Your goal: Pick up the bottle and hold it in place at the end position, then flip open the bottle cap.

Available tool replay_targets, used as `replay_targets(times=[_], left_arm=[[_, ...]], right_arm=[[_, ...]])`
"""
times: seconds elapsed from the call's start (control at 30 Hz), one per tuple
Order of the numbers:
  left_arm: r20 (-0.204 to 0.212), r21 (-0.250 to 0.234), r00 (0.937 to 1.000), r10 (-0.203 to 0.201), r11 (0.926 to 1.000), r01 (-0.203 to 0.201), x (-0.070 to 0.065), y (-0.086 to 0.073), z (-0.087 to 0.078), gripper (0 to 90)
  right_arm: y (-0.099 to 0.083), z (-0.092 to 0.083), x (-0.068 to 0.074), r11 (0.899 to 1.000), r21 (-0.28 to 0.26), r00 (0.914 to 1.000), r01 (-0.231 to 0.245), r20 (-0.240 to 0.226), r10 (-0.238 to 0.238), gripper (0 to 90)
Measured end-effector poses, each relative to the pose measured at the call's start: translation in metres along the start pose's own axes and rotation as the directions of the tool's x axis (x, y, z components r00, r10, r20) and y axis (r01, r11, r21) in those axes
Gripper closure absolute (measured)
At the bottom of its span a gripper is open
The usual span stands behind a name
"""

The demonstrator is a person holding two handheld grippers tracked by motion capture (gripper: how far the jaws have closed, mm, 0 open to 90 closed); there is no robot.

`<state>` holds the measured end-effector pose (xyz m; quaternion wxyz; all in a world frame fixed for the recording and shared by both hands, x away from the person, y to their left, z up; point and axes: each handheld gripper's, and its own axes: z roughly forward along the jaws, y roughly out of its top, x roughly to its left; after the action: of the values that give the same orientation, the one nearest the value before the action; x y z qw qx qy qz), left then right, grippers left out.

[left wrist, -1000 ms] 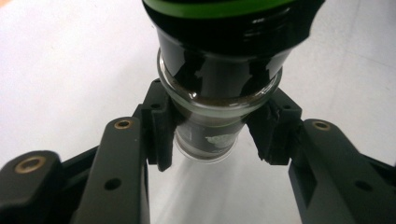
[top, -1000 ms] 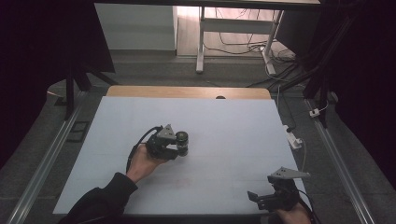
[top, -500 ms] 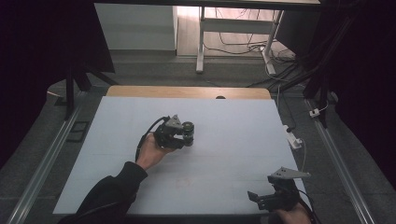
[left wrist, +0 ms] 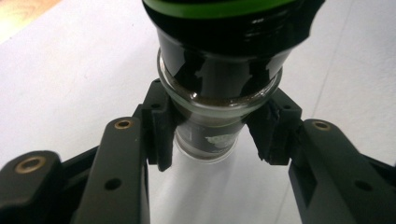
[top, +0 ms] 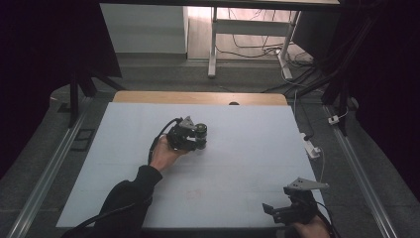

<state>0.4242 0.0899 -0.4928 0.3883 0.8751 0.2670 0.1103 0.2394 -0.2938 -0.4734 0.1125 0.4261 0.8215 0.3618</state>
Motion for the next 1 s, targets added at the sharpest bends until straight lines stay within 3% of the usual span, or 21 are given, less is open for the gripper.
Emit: replay_targets(times=[0.3,0.63,1.0], left_arm=[[-0.008,0.009,0.9999,0.012,0.9999,-0.012,0.004,-0.008,0.012,53.6],[-0.007,-0.002,0.9999,0.015,0.9999,-0.015,0.004,-0.011,0.015,53.6],[0.005,-0.005,0.9999,-0.011,0.9999,0.012,0.006,-0.012,0.016,53.6]], right_arm=[[0.0,0.0,0.0,1.0,0.001,1.0,0.001,0.0,-0.001,0.0],[0.0,0.0,0.0,1.0,0.001,1.0,0.001,0.001,-0.001,0.0],[0.0,-0.001,0.0,1.0,-0.005,1.0,0.003,-0.004,-0.003,0.0]])
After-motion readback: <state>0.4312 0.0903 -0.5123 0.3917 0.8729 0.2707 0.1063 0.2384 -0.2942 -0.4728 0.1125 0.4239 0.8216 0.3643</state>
